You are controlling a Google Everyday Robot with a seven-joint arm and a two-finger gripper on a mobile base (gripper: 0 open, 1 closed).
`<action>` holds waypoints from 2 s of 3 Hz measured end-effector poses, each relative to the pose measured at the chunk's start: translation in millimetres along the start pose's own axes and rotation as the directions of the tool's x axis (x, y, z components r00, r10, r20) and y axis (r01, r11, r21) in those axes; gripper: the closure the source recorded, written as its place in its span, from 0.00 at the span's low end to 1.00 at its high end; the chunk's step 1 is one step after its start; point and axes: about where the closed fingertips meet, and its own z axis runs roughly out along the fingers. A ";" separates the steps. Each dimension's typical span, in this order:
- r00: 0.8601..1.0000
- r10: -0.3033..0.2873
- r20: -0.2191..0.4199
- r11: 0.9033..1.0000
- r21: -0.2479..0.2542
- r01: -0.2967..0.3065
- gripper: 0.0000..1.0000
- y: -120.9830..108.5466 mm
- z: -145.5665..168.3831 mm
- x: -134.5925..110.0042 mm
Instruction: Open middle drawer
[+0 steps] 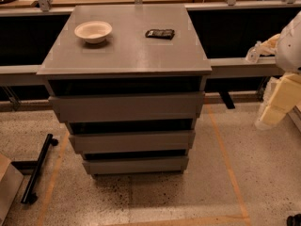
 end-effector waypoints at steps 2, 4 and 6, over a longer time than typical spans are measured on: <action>1.000 -0.007 -0.020 1.000 0.025 0.007 0.00 -4.2 -1.8 -1.0; 1.000 -0.012 -0.001 0.998 0.055 0.012 0.00 -12.9 60.0 -4.3; 0.995 -0.007 0.095 0.995 0.103 -0.002 0.00 -35.6 112.1 -16.5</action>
Offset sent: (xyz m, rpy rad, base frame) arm 0.0033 -0.0031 0.0049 -0.1061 -0.0077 -0.0064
